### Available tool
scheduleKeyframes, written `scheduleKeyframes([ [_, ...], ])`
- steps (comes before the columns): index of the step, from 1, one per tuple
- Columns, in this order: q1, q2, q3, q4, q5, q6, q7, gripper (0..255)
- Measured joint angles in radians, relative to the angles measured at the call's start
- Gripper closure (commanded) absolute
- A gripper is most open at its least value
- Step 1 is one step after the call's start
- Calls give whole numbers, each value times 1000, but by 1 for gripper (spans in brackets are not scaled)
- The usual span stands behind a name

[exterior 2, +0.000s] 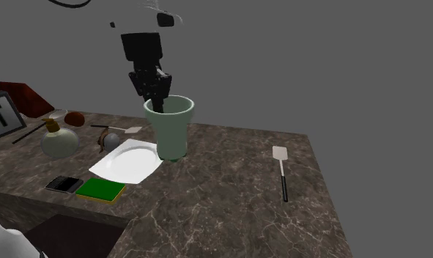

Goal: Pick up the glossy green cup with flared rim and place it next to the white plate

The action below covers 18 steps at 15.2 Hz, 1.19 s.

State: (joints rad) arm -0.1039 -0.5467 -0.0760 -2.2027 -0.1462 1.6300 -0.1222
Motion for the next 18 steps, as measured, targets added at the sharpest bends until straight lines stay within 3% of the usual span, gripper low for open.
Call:
scheduleKeyframes([
  [7, 19, -246, 62, -169, 32, -84, 62, 255],
  [18, 22, -292, 67, -338, 35, 36, 84, 255],
])
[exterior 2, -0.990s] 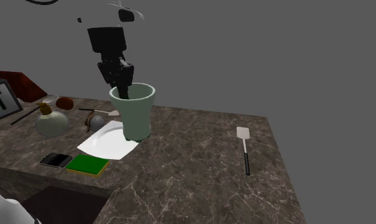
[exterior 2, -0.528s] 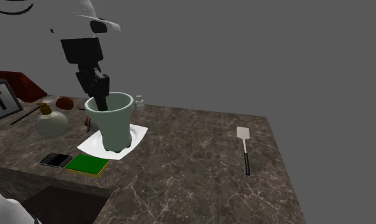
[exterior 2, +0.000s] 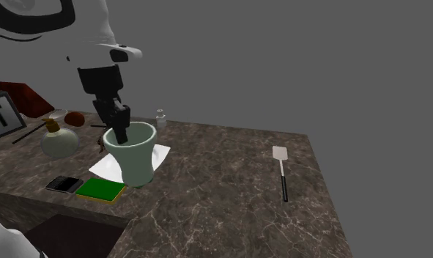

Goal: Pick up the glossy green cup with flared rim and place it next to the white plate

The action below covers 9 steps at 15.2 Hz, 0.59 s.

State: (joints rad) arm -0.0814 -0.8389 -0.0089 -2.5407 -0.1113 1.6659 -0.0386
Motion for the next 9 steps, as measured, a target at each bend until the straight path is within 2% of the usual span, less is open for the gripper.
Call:
scheduleKeyframes([
  [9, -2, -11, -6, -127, -7, 115, 9, 255],
])
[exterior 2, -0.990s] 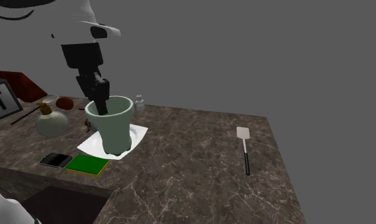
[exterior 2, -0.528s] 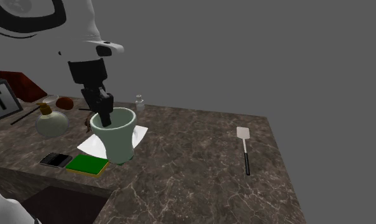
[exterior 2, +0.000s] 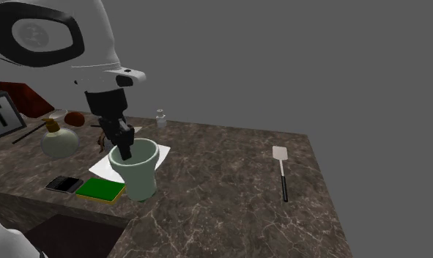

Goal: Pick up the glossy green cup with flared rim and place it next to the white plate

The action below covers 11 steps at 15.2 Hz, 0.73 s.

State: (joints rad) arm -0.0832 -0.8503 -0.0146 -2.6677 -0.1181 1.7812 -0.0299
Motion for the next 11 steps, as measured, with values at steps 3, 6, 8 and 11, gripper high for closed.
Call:
scheduleKeyframes([
  [3, 0, 7, -1, -40, -2, 47, 4, 255],
  [6, -1, 11, -2, -74, -4, 85, 9, 255],
  [8, -1, 21, -3, -97, -6, 117, 12, 255],
  [11, -3, 29, -4, -133, -9, 160, 16, 255],
])
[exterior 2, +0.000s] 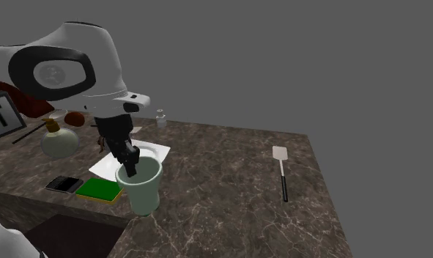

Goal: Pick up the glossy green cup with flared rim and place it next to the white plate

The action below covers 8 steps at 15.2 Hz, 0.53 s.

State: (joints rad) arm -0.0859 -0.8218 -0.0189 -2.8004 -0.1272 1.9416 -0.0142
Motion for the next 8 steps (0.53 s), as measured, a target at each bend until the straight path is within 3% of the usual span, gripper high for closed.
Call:
scheduleKeyframes([
  [8, -3, 41, -2, -75, -8, 116, 12, 255],
])
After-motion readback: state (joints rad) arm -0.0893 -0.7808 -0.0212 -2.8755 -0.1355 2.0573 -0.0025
